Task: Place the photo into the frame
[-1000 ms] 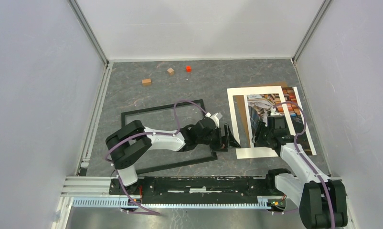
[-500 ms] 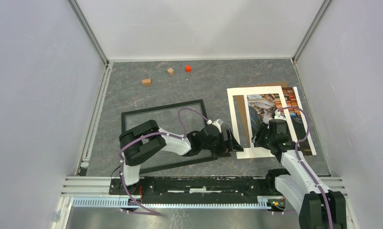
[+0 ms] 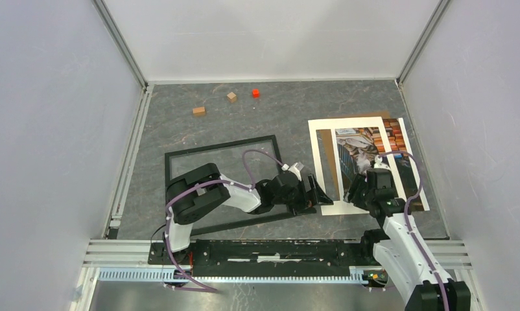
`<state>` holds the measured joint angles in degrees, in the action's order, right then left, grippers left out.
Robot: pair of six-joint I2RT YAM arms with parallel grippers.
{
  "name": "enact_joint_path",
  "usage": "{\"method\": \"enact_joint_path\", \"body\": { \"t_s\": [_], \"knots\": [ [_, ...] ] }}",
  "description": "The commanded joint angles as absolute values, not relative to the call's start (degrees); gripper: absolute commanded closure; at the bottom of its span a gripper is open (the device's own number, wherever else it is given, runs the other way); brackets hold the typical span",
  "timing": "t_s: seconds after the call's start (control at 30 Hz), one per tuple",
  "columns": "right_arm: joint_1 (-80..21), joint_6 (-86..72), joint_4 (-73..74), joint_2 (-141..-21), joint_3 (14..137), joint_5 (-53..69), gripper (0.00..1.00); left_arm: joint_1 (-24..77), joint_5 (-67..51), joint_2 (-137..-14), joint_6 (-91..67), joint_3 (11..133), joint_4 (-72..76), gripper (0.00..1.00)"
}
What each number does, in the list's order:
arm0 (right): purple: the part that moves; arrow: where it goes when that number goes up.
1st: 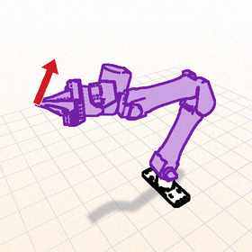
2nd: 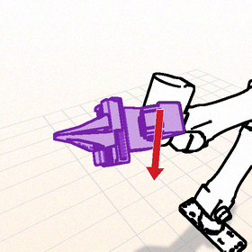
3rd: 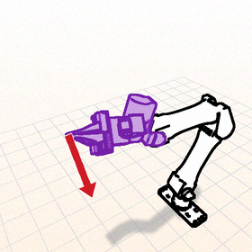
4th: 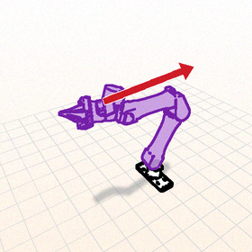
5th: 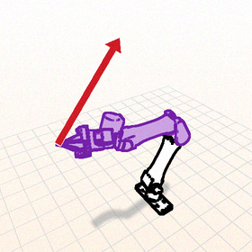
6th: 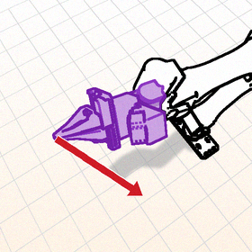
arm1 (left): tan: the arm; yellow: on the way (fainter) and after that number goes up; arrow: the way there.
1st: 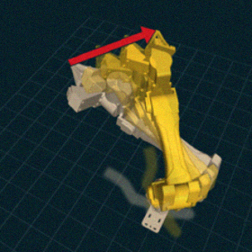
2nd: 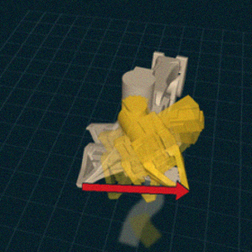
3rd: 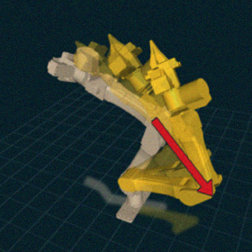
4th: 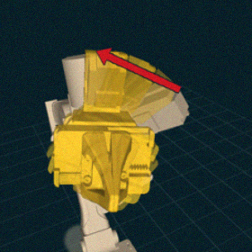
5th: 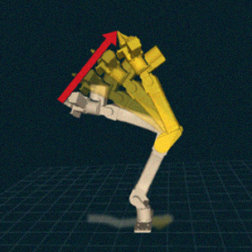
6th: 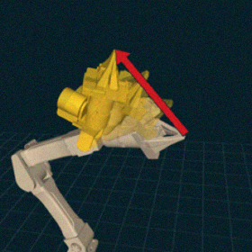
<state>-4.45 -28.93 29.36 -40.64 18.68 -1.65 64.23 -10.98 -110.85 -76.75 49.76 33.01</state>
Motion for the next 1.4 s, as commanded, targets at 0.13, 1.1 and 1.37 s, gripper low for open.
{"method": "enact_joint_path", "body": {
  "t_s": [0.13,1.1,1.37],
  "knots": [
    [-4.4,-31.1,24.4,-43.9,12.1,1.3,0.38,64.8,-10.0,-114.7,-81.1,49.2,37.8,0.02],
    [-4.4,-31.1,22.2,-44.1,11.3,6.3,0.38,60.9,-5.5,-116.9,-79.8,51.3,55.3,0.18],
    [-4.5,-29.9,21.6,-45.5,11.2,6.1,0.38,60.8,-6.3,-118.0,-79.0,52.7,54.0,0.29]
  ]
}}
